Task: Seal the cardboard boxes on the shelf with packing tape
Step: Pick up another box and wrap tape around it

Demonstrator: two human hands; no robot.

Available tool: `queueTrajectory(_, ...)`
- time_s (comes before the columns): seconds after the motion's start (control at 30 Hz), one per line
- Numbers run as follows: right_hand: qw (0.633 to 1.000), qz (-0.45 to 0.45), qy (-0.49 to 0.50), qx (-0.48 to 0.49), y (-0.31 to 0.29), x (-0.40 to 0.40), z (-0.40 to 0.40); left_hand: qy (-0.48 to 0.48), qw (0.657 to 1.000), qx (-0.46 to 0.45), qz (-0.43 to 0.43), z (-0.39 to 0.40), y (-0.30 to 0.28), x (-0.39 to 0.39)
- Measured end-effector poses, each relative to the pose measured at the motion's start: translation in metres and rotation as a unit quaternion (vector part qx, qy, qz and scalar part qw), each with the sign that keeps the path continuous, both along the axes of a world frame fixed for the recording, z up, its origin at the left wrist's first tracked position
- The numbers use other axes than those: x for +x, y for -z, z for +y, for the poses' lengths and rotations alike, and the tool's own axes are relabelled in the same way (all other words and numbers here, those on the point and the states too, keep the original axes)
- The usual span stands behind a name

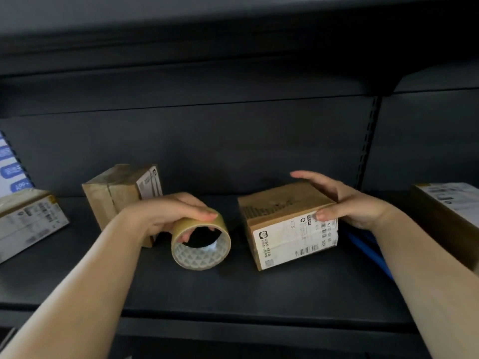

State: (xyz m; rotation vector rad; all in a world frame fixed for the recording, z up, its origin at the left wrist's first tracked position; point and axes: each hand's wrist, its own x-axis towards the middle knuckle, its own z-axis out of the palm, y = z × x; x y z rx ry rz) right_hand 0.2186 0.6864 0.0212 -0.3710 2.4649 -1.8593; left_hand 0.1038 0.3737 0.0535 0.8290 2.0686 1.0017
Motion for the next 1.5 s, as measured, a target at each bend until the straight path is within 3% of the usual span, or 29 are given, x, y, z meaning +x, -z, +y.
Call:
queueTrajectory(0.17, 0.995, -0.079, -0.024, 0.052, 0.002, -0.003, 0.015, 0.005, 0.998, -0.063, 0.017, 0.019, 0.001, 0.015)
queueTrajectory(0.27, 0.984, -0.127, -0.01, 0.128, -0.012, -0.004, 0.015, 0.006, 0.998, -0.048, -0.025, 0.024, -0.002, 0.019)
queueTrajectory(0.3, 0.969, -0.132, 0.018, 0.206, -0.017, -0.004, 0.011, 0.01, 0.998, -0.044, -0.048, 0.026, 0.0, 0.02)
queueTrajectory(0.37, 0.898, -0.122, 0.088, 0.414, -0.031, -0.002, -0.003, 0.006, 0.997, -0.04, -0.072, 0.03, 0.003, 0.024)
queueTrajectory(0.4, 0.868, -0.097, 0.106, 0.476, -0.037, 0.003, -0.014, -0.012, 0.997, -0.035, -0.075, 0.033, 0.004, 0.028)
queueTrajectory(0.43, 0.859, -0.067, 0.113, 0.494, -0.042, 0.009, -0.028, -0.036, 0.996, -0.026, -0.072, 0.036, 0.005, 0.032)
queueTrajectory(0.53, 0.866, 0.004, 0.143, 0.48, -0.044, 0.022, -0.075, -0.091, 0.994, 0.0, -0.068, 0.036, 0.011, 0.041)
queueTrajectory(0.67, 0.823, -0.063, 0.184, 0.534, -0.025, 0.005, -0.106, -0.07, 0.997, 0.005, 0.044, 0.023, 0.021, 0.044)
queueTrajectory(0.73, 0.82, -0.053, 0.195, 0.536, -0.02, -0.009, -0.102, -0.071, 0.993, 0.035, 0.086, 0.02, 0.023, 0.044)
queueTrajectory(0.87, 0.845, -0.011, 0.186, 0.502, -0.014, -0.027, -0.089, -0.072, 0.992, 0.095, 0.044, 0.024, 0.027, 0.047)
queueTrajectory(1.07, 0.908, 0.0, 0.138, 0.395, -0.015, -0.028, -0.076, -0.057, 0.989, 0.123, 0.058, 0.043, 0.03, 0.055)
queueTrajectory(1.2, 0.914, -0.013, 0.114, 0.389, -0.018, -0.029, -0.073, -0.041, 0.987, 0.137, 0.077, 0.055, 0.027, 0.058)
queueTrajectory(1.27, 0.918, -0.023, 0.135, 0.372, -0.025, -0.02, -0.07, -0.064, 0.987, 0.13, 0.064, 0.059, 0.029, 0.058)
queueTrajectory(1.33, 0.923, -0.023, 0.225, 0.312, -0.034, -0.002, -0.06, -0.077, 0.987, 0.134, 0.044, 0.061, 0.033, 0.059)
queueTrajectory(1.4, 0.872, -0.043, 0.327, 0.363, -0.031, 0.02, -0.039, -0.081, 0.984, 0.151, 0.044, 0.064, 0.035, 0.061)
queueTrajectory(1.5, 0.758, -0.188, 0.366, 0.507, -0.013, 0.038, -0.014, -0.091, 0.982, 0.16, 0.049, 0.067, 0.035, 0.061)
